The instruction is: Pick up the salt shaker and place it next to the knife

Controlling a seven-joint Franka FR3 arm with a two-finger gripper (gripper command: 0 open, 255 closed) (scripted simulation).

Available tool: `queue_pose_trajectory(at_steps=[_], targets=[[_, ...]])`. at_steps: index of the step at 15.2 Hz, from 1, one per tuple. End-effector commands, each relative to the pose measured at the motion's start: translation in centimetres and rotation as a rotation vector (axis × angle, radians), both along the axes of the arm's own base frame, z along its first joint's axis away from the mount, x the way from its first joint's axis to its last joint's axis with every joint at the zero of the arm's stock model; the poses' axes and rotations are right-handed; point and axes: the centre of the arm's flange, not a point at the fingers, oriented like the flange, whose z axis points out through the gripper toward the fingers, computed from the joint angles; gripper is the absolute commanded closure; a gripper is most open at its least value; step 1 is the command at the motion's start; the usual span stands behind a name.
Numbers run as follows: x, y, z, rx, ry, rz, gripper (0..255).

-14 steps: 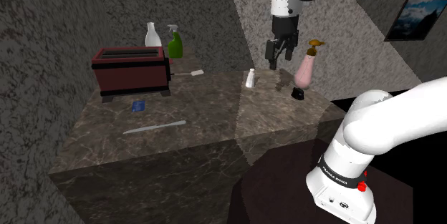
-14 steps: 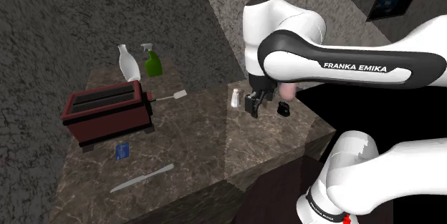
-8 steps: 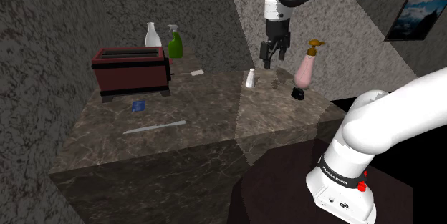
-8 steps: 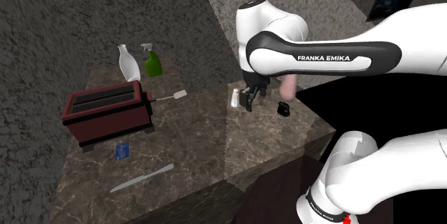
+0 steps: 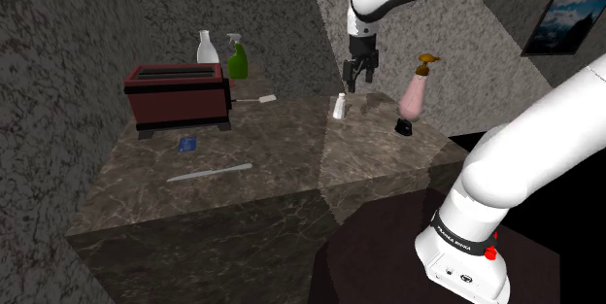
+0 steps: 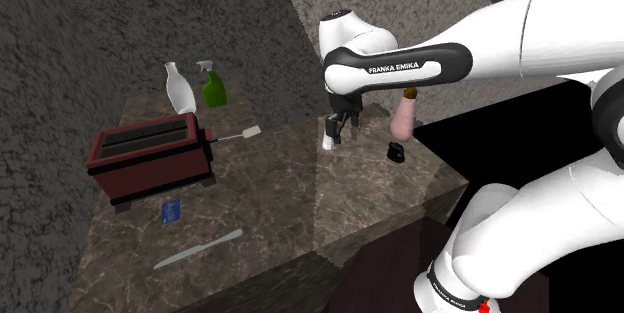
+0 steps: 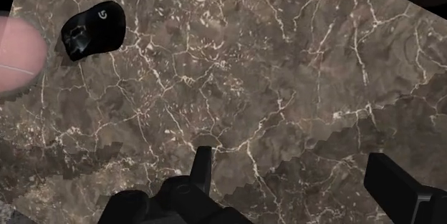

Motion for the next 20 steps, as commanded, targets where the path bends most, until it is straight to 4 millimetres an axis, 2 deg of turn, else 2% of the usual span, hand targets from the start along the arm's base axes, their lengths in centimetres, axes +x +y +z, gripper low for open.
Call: queue_pose_trajectory(at_steps=[1,16,20], targets=[[2.1,-1.9,-1.0,0.004,0.003,0.004,0],[16.2,-14.3,-8.8,0.038,0.034,0.026,0],[15.9,-14.5,-10.9,0.038,0.034,0.026,0]])
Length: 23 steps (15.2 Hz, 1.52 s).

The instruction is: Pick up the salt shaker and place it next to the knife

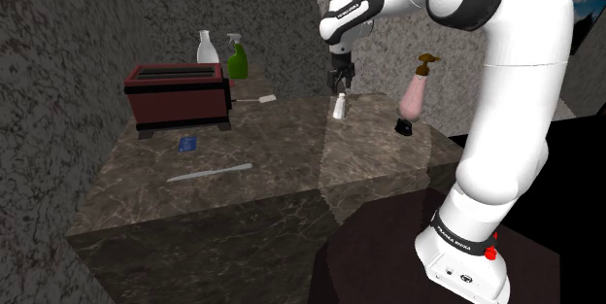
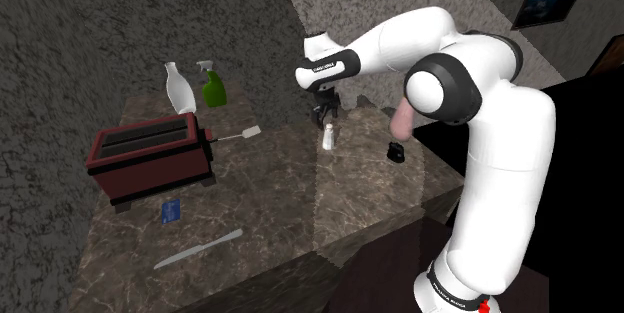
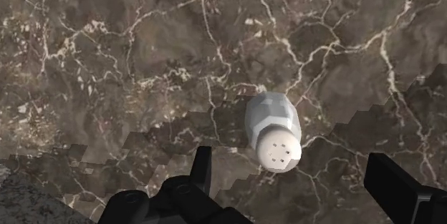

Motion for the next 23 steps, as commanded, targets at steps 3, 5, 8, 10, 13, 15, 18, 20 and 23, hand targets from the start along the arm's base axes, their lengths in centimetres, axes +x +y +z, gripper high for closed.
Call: queue_pose_trajectory(at_steps=[3,5,8,10,13,15,18,20,23], targets=[[-0.1,-0.3,-2.2,0.0,0.0,0.0,0],[-0.2,-0.3,-2.5,0.0,0.0,0.0,0],[-0.2,-0.3,-2.5,0.0,0.0,0.0,0],[-0.2,-0.3,-2.5,0.0,0.0,0.0,0],[-0.2,-0.3,-2.5,0.0,0.0,0.0,255],[-0.2,-0.3,-2.5,0.0,0.0,0.0,255],[-0.1,-0.3,-2.6,0.0,0.0,0.0,255],[-0.1,-0.2,-2.6,0.0,0.0,0.0,255],[-0.2,-0.3,-2.0,0.0,0.0,0.0,255]])
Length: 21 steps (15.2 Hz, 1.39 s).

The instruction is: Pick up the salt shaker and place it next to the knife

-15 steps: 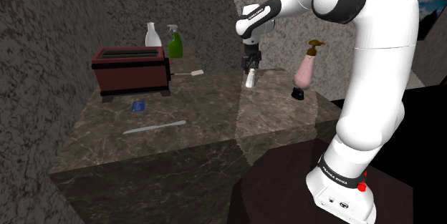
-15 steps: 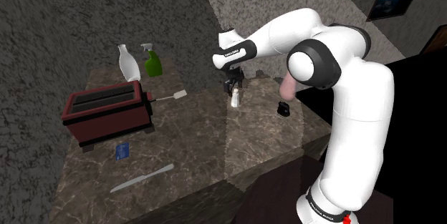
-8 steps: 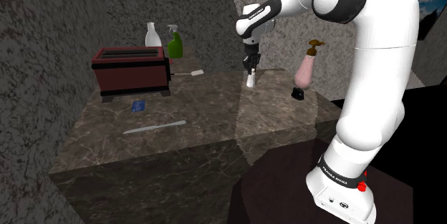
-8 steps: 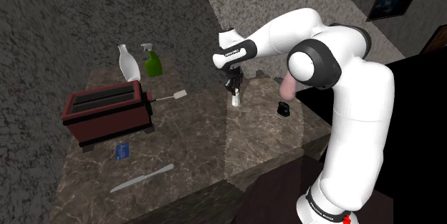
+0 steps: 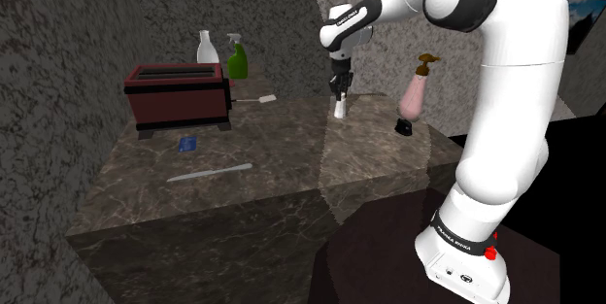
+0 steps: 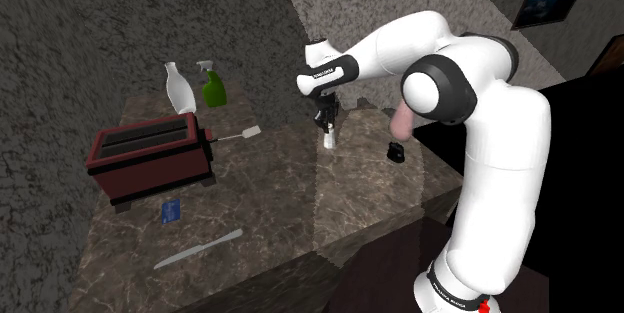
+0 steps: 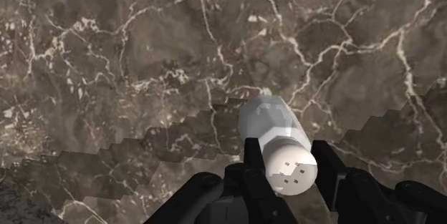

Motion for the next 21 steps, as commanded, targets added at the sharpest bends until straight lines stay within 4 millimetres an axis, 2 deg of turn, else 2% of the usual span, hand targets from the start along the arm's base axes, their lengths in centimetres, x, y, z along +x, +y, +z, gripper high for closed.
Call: queue_pose_trajectory(at_steps=[1,21], targets=[[0.0,0.0,0.7,0.001,0.002,0.001,255],[0.0,0.0,11.2,0.001,0.002,0.001,255]])
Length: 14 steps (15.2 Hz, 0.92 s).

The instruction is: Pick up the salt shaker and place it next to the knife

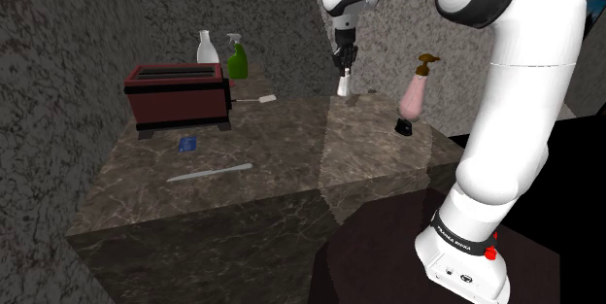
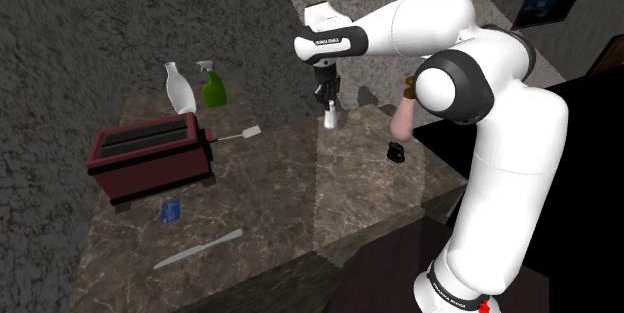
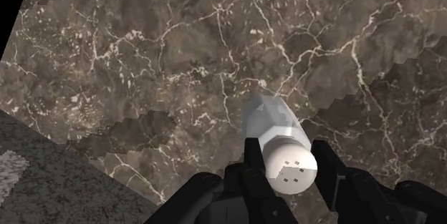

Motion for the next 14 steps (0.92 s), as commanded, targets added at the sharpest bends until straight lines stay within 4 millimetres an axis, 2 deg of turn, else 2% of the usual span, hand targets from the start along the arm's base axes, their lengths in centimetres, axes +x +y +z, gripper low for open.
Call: queue_pose_trajectory(at_steps=[1,12,13,14], targets=[[-0.1,0.0,1.2,0.0,0.0,0.0,255],[-0.1,0.0,7.0,0.0,0.0,0.0,255],[-0.1,0.0,7.1,0.0,0.0,0.0,255],[0.2,1.3,7.1,0.0,0.0,0.0,255]])
